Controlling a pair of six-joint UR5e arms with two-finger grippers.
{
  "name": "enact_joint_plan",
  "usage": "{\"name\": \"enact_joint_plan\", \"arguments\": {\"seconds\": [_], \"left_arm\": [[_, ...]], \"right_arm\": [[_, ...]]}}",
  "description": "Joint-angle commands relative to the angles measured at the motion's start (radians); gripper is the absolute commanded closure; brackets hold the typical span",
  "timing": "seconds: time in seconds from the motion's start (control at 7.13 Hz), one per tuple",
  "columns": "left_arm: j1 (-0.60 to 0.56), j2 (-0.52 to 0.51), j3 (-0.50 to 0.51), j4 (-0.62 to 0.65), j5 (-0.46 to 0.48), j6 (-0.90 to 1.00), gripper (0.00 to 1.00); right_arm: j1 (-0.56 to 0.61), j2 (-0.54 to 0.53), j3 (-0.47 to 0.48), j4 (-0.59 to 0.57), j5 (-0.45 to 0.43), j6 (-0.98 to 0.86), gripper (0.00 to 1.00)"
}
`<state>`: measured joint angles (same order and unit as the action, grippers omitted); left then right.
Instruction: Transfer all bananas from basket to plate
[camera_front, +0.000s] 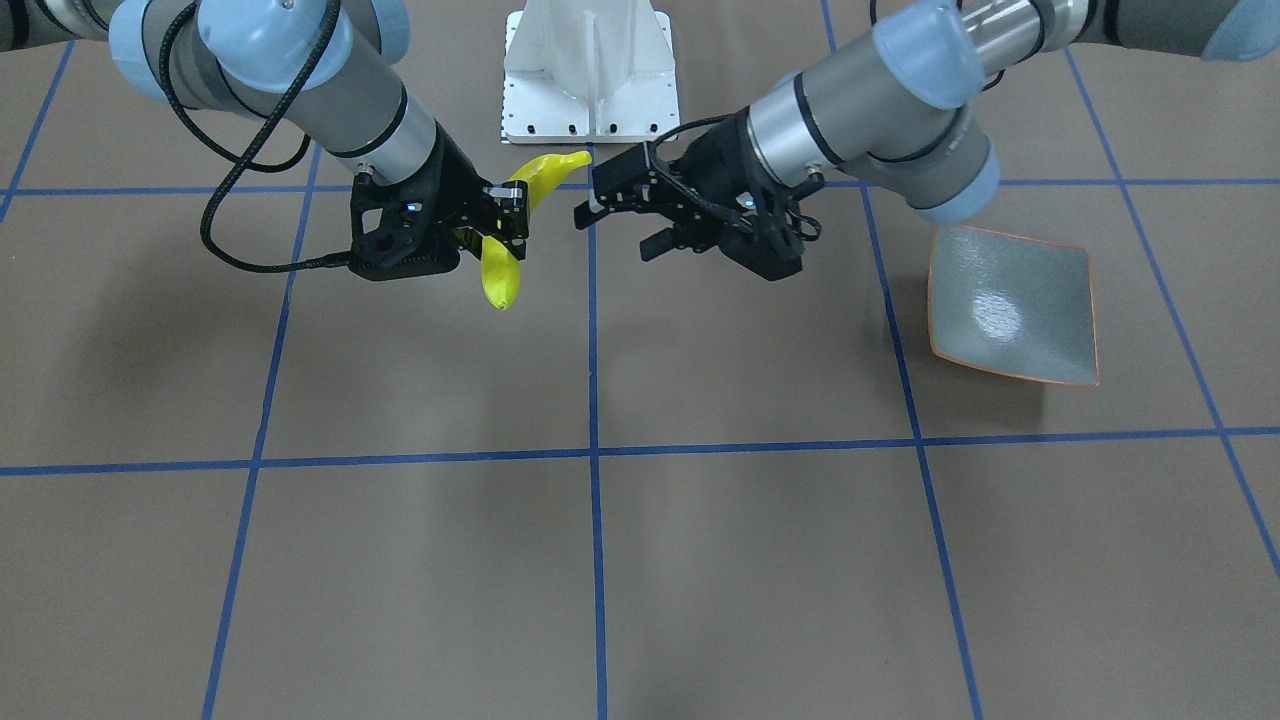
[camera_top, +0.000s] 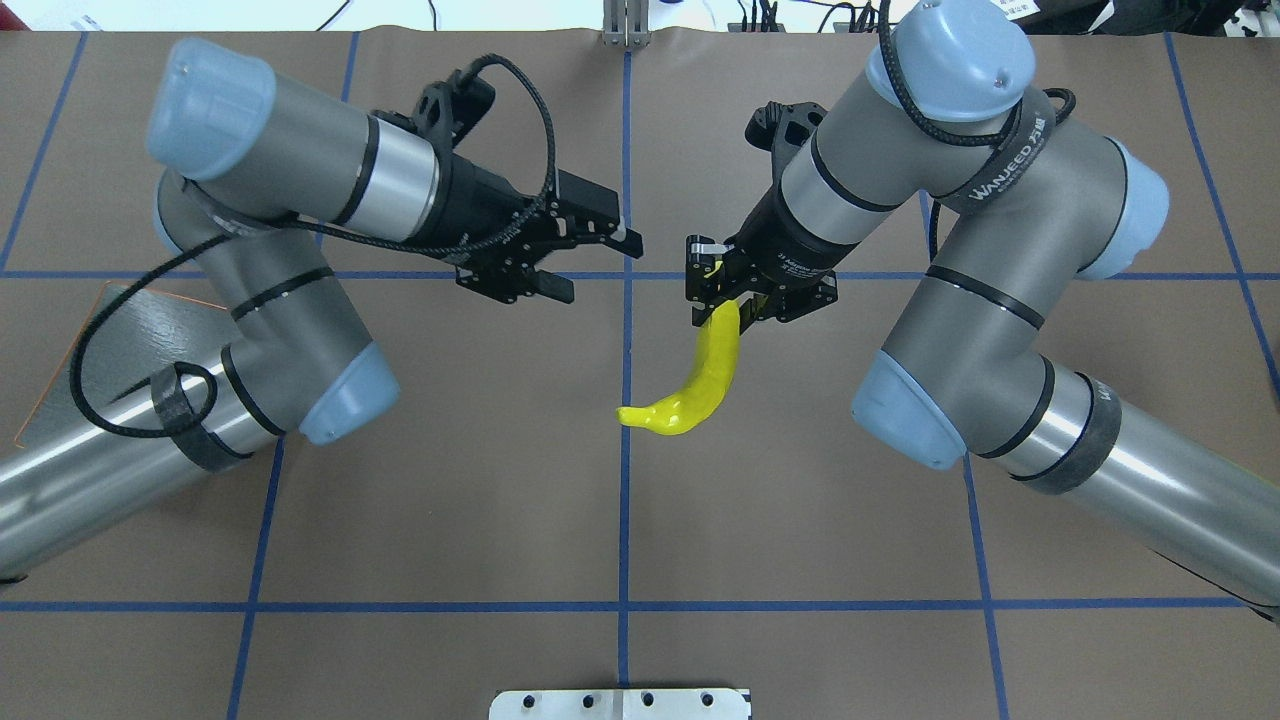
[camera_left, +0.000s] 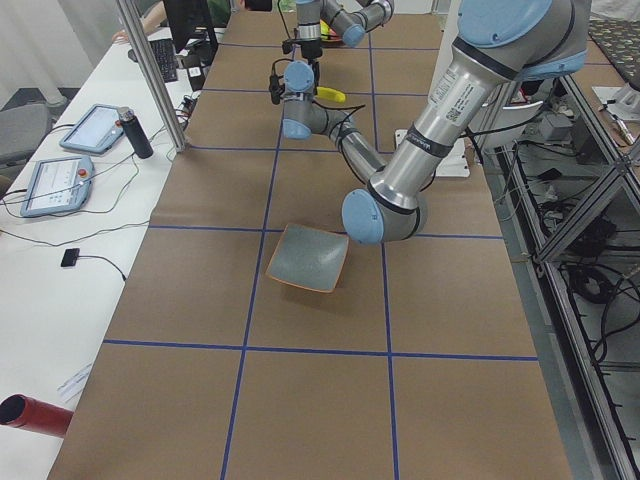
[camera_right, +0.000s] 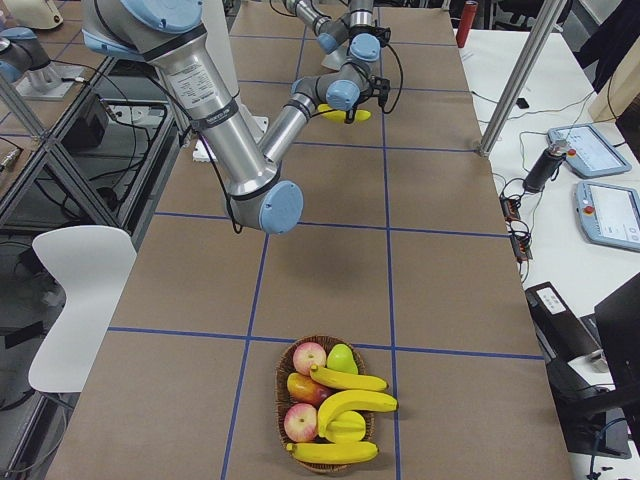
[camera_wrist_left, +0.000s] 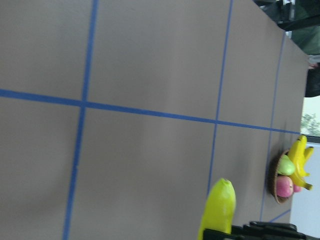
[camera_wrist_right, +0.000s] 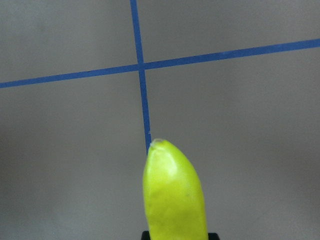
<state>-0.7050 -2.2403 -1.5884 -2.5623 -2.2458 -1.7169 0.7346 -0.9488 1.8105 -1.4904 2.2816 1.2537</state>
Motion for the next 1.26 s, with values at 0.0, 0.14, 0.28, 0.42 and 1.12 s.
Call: {"name": "enact_joint_plan", "arguments": {"seconds": [0.0, 0.14, 0.28, 0.42, 1.12], "left_arm": [[0.065, -0.009, -0.036, -0.018, 0.034, -0.056, 0.0], [0.073, -0.009, -0.036, -0.018, 0.034, -0.056, 0.0], [0.088, -0.007, -0.03, -0.018, 0.035, -0.053, 0.0], [0.099, -0.007, -0.024, -0.016, 0.037, -0.052, 0.0], [0.18, -0.009, -0.022, -0.015, 0.144, -0.05, 0.01]], "right_arm": [[0.0, -0.002, 0.001, 0.002, -0.001, -0.002, 1.0], [0.002, -0.005, 0.001, 0.002, -0.001, -0.006, 1.0], [0.005, -0.005, 0.001, 0.004, 0.001, -0.01, 1.0], [0.006, -0.004, 0.003, 0.004, 0.003, -0.01, 1.0], [0.008, -0.002, 0.01, 0.007, 0.007, -0.01, 1.0]]}}
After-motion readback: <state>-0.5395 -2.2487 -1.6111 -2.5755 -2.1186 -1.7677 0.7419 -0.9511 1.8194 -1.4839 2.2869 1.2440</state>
